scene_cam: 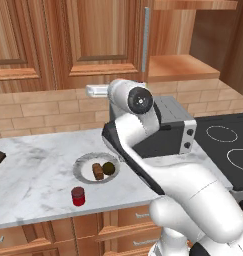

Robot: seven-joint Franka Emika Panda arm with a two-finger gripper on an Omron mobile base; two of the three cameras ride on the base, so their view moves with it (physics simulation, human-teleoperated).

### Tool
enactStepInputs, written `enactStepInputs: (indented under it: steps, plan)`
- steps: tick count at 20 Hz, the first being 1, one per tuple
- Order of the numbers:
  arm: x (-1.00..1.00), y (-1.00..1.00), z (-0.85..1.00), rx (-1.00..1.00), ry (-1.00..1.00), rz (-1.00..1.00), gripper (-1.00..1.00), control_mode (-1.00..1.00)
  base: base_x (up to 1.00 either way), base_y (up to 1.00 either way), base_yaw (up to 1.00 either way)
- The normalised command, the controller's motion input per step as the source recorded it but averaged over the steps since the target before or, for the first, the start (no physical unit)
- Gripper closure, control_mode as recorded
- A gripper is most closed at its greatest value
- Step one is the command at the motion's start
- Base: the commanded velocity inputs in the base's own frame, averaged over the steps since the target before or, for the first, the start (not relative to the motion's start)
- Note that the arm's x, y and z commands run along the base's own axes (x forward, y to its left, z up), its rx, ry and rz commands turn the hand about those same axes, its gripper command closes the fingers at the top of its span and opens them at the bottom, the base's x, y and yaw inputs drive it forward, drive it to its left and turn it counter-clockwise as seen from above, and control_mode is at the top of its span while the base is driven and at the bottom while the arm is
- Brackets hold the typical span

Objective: Pick the avocado and bread from the counter and place them on the plate. Then pick the jam from the cabinet and place it next to the plate. Lastly close the cabinet door.

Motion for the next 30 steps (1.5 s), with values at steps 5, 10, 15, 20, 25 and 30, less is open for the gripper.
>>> enactStepInputs:
  steps: [5,10,15,20,25,30]
  plan:
    - [-0.59,-0.05,0.66,0.05,0.21,0.00,-1.00,-1.00,0.00,0.00,0.00]
    - [-0.97,-0.20,0.24,0.01,0.18,0.02,-1.00,-1.00,0.00,0.00,0.00]
    - [-0.90,-0.56,-0.40,0.00,0.08,0.10,-1.00,-1.00,0.00,0.00,0.00]
    - [-0.93,-0.75,-0.17,-0.02,-0.07,0.09,-1.00,-1.00,0.00,0.00,0.00]
    - [-0.90,-0.78,0.00,-0.06,-0.19,0.05,-1.00,-1.00,0.00,0.00,0.00]
    - [-0.84,-0.76,0.01,-0.09,-0.28,0.01,-1.00,-1.00,0.00,0.00,0.00]
